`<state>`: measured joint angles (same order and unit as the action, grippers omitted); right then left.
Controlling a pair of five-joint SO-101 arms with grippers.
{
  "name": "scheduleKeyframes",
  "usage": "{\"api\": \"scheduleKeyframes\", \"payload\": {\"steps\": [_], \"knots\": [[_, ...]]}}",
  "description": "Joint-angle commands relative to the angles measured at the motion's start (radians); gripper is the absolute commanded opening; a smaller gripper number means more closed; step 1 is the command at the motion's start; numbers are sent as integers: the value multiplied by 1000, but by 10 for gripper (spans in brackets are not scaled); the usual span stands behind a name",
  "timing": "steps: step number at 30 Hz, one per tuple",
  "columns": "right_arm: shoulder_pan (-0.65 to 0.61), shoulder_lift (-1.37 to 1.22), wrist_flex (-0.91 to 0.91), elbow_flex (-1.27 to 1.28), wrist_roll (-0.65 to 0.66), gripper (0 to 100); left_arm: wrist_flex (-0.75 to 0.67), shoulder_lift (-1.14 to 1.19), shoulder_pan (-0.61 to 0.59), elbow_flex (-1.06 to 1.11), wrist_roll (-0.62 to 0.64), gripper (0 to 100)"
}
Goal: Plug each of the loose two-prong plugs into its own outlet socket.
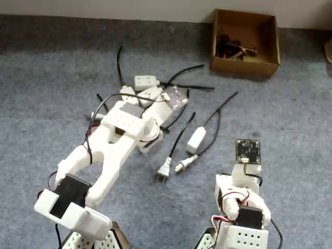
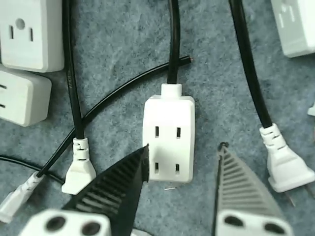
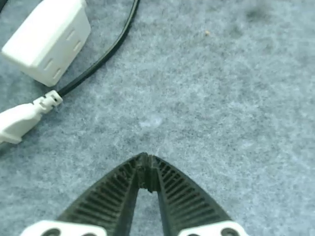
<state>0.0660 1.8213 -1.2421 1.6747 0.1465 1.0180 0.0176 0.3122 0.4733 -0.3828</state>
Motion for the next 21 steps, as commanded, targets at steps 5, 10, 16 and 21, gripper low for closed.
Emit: {"api": "scheduleKeyframes", "payload": {"steps": [5, 10, 16, 21], "knots": [[13, 16, 1, 128, 9, 6, 9, -13, 33, -10, 6, 243], [13, 16, 1, 128, 9, 6, 41, -36, 31, -67, 8, 242], [13, 16, 1, 128, 9, 6, 170, -133, 30, -199, 38, 242], [13, 16, 1, 128, 9, 6, 269, -197, 5, -246, 41, 241]]}}
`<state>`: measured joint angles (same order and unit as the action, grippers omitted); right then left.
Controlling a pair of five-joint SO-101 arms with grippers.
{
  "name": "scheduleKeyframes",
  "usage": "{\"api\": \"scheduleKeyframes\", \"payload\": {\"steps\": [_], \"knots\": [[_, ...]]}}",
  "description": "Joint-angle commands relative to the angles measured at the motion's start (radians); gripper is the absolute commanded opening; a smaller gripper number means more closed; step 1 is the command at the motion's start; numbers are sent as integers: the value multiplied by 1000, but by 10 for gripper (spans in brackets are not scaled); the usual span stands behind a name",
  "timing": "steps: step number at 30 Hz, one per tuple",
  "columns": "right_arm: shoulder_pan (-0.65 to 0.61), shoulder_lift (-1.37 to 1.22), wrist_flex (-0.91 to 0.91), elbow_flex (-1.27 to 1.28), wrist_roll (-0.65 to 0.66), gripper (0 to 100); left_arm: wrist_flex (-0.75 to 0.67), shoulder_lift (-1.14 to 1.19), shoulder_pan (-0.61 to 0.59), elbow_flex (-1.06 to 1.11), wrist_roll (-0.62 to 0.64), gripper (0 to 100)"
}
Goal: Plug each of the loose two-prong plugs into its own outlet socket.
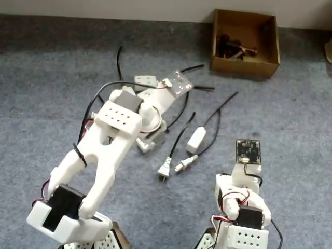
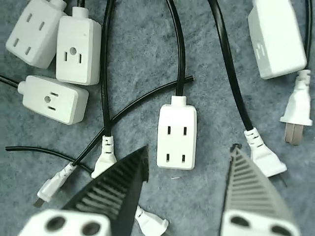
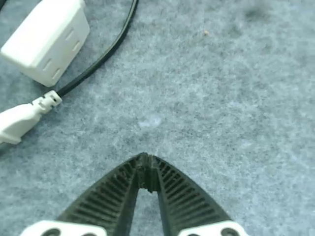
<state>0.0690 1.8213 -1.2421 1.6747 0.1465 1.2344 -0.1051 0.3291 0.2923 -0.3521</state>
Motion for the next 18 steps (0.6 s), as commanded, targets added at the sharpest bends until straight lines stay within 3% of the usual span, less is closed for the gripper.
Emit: {"api": "scheduleKeyframes", "payload": {"steps": [1, 8, 14, 18], "knots": [[10, 16, 1, 128, 9, 6, 64, -90, -25, -64, 11, 239], [12, 16, 4, 127, 14, 6, 173, -237, -140, -54, 6, 146], [77, 16, 90, 128, 249, 6, 265, -334, -229, -35, 5, 145], [119, 16, 143, 130, 259, 6, 262, -406, -277, 94, 5, 144]]}}
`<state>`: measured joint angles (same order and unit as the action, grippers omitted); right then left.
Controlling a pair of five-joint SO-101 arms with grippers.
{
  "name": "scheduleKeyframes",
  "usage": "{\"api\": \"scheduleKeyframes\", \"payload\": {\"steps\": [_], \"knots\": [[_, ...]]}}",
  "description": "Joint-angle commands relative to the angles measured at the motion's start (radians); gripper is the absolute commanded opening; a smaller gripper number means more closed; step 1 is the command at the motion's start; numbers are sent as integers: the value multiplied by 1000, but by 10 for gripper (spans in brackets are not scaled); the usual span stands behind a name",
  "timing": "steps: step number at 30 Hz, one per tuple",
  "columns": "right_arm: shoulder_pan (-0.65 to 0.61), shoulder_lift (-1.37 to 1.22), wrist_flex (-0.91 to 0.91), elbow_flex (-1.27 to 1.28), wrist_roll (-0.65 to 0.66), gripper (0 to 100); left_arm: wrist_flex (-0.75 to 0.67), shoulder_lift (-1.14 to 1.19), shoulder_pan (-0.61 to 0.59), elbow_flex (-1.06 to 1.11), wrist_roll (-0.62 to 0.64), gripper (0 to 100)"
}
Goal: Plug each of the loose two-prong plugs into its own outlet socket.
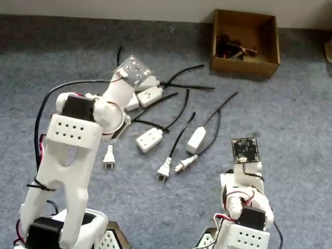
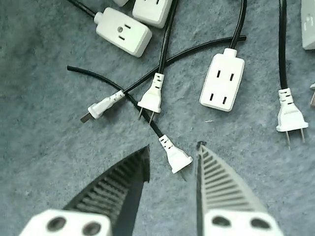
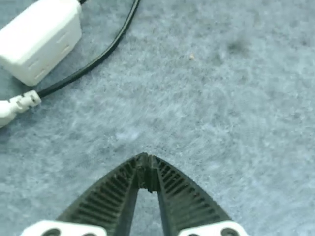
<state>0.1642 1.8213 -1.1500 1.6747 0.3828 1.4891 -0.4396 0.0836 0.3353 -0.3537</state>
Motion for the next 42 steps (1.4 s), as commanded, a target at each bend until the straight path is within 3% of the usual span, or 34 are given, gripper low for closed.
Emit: {"api": "scheduleKeyframes", "payload": {"steps": [1, 8, 13, 20, 25, 32, 37, 42], "knots": [[24, 16, 56, 128, 23, 6, 0, -90, -38, 85, 6, 144], [24, 15, -1, 5, 25, 14, -161, -228, -99, 311, 6, 144], [22, 15, -91, -128, 20, 126, -253, -335, -107, 430, 11, 143], [24, -1, -101, -259, 21, 139, -272, -426, -107, 529, 14, 143], [24, -211, -101, -412, 20, 139, -331, -437, -107, 581, 109, 143], [16, -602, -143, -737, 12, 139, -350, -437, -107, 619, 107, 143], [-111, -779, -289, -900, -58, 139, -356, -437, -107, 624, 109, 143], [-252, -816, -326, -954, -64, 139, -402, -437, -111, 676, 107, 143]]}}
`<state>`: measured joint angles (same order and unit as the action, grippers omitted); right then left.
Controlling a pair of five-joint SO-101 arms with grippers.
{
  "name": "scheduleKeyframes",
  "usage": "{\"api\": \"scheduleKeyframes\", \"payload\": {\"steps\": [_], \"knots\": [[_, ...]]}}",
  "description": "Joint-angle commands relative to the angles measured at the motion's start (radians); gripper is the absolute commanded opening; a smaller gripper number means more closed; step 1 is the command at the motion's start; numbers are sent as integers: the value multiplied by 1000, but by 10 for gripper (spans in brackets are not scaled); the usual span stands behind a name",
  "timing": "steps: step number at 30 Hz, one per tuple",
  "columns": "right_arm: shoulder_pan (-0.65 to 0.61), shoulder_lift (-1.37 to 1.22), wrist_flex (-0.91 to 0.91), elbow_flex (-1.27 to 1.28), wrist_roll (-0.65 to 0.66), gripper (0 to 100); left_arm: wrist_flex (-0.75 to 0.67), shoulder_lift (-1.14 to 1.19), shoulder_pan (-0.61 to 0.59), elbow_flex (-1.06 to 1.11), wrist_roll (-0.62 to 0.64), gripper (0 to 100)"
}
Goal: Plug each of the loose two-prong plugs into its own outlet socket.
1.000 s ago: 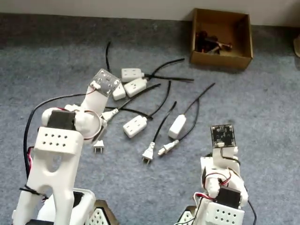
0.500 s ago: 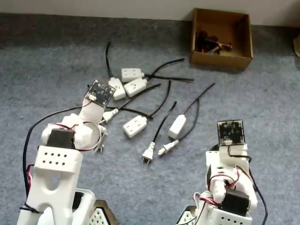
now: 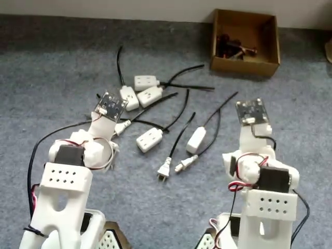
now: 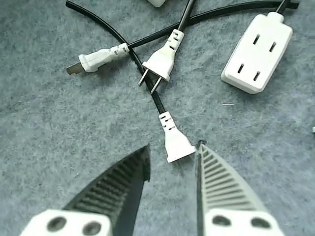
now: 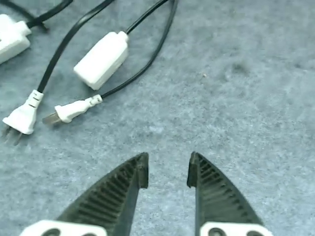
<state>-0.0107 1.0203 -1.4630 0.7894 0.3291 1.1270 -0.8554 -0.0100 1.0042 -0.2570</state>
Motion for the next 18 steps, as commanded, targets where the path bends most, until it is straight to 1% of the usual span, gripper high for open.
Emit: {"api": "scheduleKeyframes", "payload": {"steps": [1, 5, 18], "knots": [[-101, -25, -13, -68, -11, 139, -51, -21, -28, 13, 11, 143], [-140, -105, -5, -70, -40, 139, -68, -21, -77, 18, 11, 143], [-163, -475, 41, -226, -149, 139, -66, -21, -82, 21, 12, 143]]}}
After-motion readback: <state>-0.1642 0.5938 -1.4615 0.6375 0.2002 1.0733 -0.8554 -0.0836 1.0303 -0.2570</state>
